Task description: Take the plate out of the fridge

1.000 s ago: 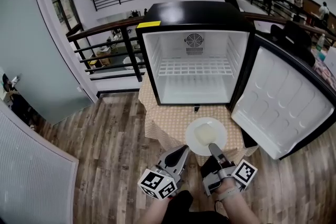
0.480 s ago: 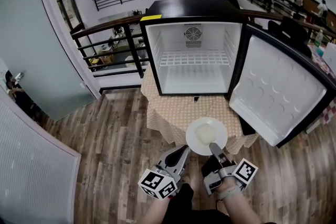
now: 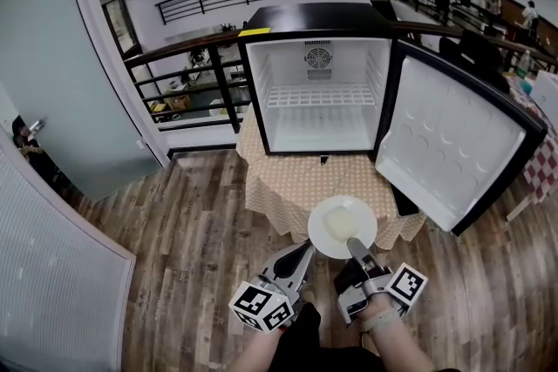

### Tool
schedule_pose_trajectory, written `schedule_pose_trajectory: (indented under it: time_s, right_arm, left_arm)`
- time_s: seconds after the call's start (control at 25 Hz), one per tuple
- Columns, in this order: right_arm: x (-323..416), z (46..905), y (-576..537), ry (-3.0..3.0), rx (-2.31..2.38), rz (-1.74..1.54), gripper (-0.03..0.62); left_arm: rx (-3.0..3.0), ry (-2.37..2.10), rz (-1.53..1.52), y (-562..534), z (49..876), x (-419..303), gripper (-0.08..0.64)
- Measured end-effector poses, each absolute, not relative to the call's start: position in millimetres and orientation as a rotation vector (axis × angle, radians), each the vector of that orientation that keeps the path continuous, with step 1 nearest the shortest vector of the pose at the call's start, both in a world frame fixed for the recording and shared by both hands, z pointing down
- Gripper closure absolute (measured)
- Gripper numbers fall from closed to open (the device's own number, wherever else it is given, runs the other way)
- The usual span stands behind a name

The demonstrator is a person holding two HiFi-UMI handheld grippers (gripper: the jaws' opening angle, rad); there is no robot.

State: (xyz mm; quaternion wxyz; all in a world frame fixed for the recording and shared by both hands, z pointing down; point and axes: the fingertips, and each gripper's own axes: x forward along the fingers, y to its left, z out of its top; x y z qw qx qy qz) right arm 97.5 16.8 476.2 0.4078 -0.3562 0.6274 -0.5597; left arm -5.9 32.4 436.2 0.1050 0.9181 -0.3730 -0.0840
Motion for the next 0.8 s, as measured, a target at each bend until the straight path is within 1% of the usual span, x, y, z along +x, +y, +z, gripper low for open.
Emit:
schedule_pose_trajectory:
  time_s: [0.8]
  right_arm:
    - [100,476,79,1.590,-0.899,-1.407,0.537]
  left_arm:
    - [2.720,-1.090,-0.273,93,435,-1,0.549]
